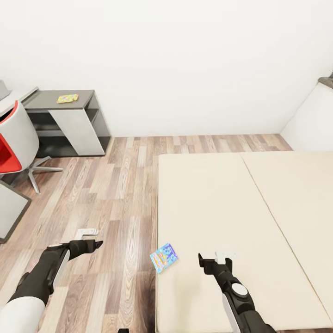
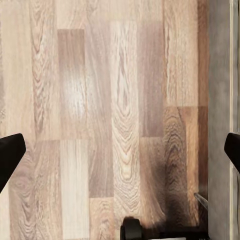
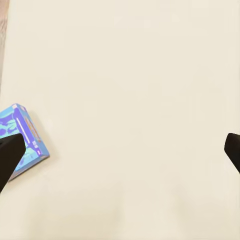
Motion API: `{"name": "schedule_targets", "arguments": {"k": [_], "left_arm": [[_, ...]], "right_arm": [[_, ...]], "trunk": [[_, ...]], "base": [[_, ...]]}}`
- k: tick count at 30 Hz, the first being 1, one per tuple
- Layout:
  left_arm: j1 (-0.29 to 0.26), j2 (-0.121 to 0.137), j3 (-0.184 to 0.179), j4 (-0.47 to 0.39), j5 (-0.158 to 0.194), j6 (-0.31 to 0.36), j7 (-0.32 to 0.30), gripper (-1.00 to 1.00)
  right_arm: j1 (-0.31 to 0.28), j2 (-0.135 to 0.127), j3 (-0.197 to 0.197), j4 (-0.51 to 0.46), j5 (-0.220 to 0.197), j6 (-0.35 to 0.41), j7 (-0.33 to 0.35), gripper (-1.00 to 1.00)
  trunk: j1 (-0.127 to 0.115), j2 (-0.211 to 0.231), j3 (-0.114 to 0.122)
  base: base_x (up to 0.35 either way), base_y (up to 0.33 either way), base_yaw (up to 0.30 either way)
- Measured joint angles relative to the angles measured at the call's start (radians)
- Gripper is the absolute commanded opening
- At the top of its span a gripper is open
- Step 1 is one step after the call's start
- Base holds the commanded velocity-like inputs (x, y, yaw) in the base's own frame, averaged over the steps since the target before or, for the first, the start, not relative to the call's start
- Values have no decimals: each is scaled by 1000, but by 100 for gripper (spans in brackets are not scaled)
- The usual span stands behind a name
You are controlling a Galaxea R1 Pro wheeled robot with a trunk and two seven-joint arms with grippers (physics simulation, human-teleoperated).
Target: Put all the toys in the child's room - the three board games (two on the bed and one on the table), the two jigsaw puzzles on the table, and the tennis ball on the table - inside the toy box on the table in the child's room.
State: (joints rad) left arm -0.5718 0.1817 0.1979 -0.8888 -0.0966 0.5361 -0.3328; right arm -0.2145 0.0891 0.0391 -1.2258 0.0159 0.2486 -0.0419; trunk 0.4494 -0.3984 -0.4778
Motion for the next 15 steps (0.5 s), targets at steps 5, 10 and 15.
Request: {"name": "schedule_targets", "arguments": {"k": [5, 10, 15], "left_arm": [[0, -3, 0, 5, 0, -46, 1, 100], [0, -3, 0, 10, 1, -73, 1, 100], [0, -5, 0, 11, 1, -86, 2, 100]], "right_arm": [[-27, 0, -2, 55, -2, 0, 0, 100], [-44, 0, -3, 75, -3, 0, -1, 100], [-50, 0, -4, 86, -4, 2, -7, 100]], "trunk": [[0, 0, 8], [0, 0, 17], [0, 0, 25]], "base": [[0, 0, 0], [0, 0, 0], [0, 0, 0]]}}
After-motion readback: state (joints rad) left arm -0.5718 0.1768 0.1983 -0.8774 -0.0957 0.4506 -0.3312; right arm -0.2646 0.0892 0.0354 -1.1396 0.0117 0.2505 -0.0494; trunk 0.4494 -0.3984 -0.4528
